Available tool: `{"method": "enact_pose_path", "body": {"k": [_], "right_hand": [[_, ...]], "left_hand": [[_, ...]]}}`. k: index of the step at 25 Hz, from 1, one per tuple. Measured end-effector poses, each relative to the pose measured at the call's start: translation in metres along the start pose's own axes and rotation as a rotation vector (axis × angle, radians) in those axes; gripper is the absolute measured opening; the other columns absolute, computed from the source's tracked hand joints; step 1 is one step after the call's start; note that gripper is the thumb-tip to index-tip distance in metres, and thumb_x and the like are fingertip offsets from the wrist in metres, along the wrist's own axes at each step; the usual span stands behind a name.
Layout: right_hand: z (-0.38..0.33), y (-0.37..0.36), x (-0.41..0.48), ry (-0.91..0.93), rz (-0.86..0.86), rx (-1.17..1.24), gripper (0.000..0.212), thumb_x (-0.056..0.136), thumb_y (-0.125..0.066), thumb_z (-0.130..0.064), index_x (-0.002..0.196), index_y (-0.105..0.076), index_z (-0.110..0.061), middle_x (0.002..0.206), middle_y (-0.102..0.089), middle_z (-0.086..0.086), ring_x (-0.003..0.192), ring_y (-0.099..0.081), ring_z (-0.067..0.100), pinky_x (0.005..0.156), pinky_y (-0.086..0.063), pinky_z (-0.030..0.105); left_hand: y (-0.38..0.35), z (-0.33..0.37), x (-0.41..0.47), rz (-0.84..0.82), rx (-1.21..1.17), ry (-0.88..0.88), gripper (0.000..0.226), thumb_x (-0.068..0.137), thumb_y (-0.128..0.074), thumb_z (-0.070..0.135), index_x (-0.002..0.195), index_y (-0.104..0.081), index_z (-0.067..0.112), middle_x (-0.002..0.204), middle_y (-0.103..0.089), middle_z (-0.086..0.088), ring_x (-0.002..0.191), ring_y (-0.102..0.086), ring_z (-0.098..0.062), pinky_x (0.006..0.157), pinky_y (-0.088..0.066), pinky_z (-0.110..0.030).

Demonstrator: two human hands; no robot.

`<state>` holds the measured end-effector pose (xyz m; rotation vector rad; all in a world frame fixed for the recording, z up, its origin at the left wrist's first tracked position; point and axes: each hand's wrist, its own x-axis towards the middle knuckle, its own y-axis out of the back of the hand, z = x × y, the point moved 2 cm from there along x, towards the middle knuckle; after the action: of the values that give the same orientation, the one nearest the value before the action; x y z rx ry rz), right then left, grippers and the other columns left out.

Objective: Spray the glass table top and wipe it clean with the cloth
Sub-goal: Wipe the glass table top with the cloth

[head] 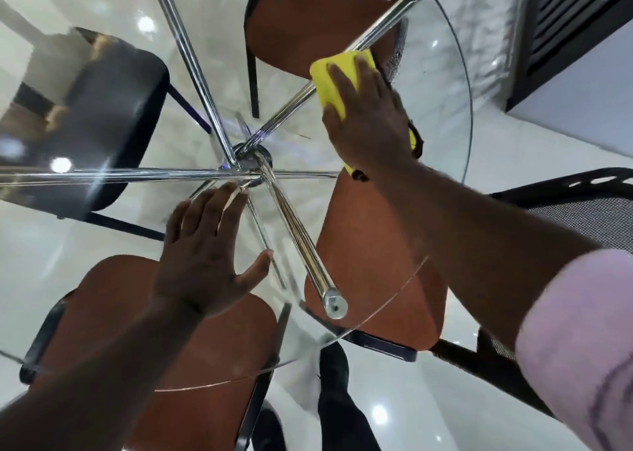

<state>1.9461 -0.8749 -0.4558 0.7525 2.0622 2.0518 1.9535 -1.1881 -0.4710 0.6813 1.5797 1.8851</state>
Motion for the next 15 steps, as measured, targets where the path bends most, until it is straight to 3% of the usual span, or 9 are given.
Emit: {"method": "enact_pose_path", "body": {"k": [3, 6, 8, 9, 11, 12, 13, 14, 15], "right_hand": [[-0.023, 0.019, -0.059, -0.031, -0.008, 0.053, 0.064, 0.106, -0.042, -0.052, 0.167, -0.041, -0.033, 0.175, -0.035, 0.014, 0.156, -0.043, 0.039, 0.119, -0.042, 0.058], [-0.022, 0.042, -0.166, 0.327, -0.176, 0.149, 0.064, 0.109, -0.043, -0.056, 0.169, -0.033, -0.040, 0.180, -0.024, 0.006, 0.164, -0.031, 0.032, 0.127, -0.033, 0.057], [0.006, 0.049, -0.157, 0.561, -0.231, 0.138, 0.066, 0.107, -0.051, -0.055, 0.169, -0.032, -0.043, 0.180, -0.025, 0.002, 0.164, -0.030, 0.027, 0.128, -0.030, 0.052], [0.021, 0.044, -0.136, 0.523, -0.288, 0.215, 0.070, 0.105, -0.058, -0.050, 0.169, -0.032, -0.041, 0.179, -0.029, 0.003, 0.164, -0.032, 0.027, 0.128, -0.032, 0.048], [0.059, 0.031, -0.095, 0.123, -0.270, 0.475, 0.075, 0.103, -0.062, -0.039, 0.171, -0.029, -0.033, 0.177, -0.032, 0.007, 0.163, -0.032, 0.029, 0.128, -0.032, 0.041], [0.067, 0.027, -0.090, -0.125, -0.185, 0.440, 0.071, 0.104, -0.056, -0.043, 0.170, -0.031, -0.033, 0.177, -0.031, 0.009, 0.163, -0.032, 0.031, 0.130, -0.031, 0.043], [0.061, 0.025, -0.101, -0.339, -0.073, 0.236, 0.068, 0.103, -0.050, -0.049, 0.169, -0.036, -0.035, 0.177, -0.030, 0.011, 0.162, -0.033, 0.034, 0.131, -0.032, 0.049], [0.041, 0.024, -0.123, -0.494, 0.011, 0.110, 0.067, 0.102, -0.047, -0.052, 0.167, -0.041, -0.035, 0.177, -0.032, 0.014, 0.160, -0.036, 0.037, 0.129, -0.033, 0.055], [0.012, 0.029, -0.145, -0.518, 0.065, 0.107, 0.066, 0.102, -0.047, -0.052, 0.165, -0.044, -0.034, 0.176, -0.033, 0.016, 0.159, -0.039, 0.039, 0.127, -0.035, 0.059]], "left_hand": [[0.006, 0.004, -0.002, -0.015, -0.003, -0.010, 0.090, 0.088, -0.047, 0.069, 0.160, -0.036, 0.016, 0.168, -0.034, -0.007, 0.154, -0.031, -0.035, 0.127, -0.021, -0.055], [0.009, 0.003, 0.000, -0.049, -0.003, 0.008, 0.091, 0.088, -0.045, 0.070, 0.161, -0.034, 0.016, 0.169, -0.032, -0.008, 0.154, -0.030, -0.036, 0.126, -0.023, -0.057], [0.005, 0.004, 0.001, -0.053, -0.009, 0.006, 0.092, 0.087, -0.043, 0.070, 0.161, -0.033, 0.017, 0.169, -0.030, -0.007, 0.154, -0.030, -0.035, 0.125, -0.023, -0.058], [0.002, 0.003, 0.000, -0.039, -0.013, 0.007, 0.092, 0.087, -0.043, 0.071, 0.161, -0.033, 0.016, 0.170, -0.030, -0.007, 0.154, -0.030, -0.035, 0.125, -0.023, -0.058], [-0.003, 0.001, -0.001, -0.001, -0.015, -0.010, 0.091, 0.087, -0.043, 0.070, 0.160, -0.034, 0.016, 0.169, -0.031, -0.007, 0.154, -0.030, -0.035, 0.125, -0.024, -0.057], [-0.003, 0.000, 0.000, 0.004, -0.011, -0.018, 0.091, 0.088, -0.044, 0.070, 0.160, -0.034, 0.016, 0.169, -0.031, -0.007, 0.154, -0.031, -0.035, 0.126, -0.024, -0.056], [-0.002, 0.000, -0.001, -0.001, -0.012, -0.020, 0.090, 0.088, -0.045, 0.070, 0.159, -0.034, 0.017, 0.169, -0.031, -0.007, 0.155, -0.031, -0.035, 0.126, -0.024, -0.055], [-0.001, 0.000, -0.002, -0.009, -0.017, -0.012, 0.089, 0.088, -0.045, 0.070, 0.159, -0.033, 0.017, 0.170, -0.030, -0.006, 0.155, -0.030, -0.034, 0.126, -0.024, -0.055], [0.000, -0.001, -0.003, -0.012, -0.016, -0.002, 0.089, 0.088, -0.044, 0.071, 0.159, -0.033, 0.018, 0.170, -0.029, -0.006, 0.156, -0.029, -0.034, 0.126, -0.024, -0.056]]}}
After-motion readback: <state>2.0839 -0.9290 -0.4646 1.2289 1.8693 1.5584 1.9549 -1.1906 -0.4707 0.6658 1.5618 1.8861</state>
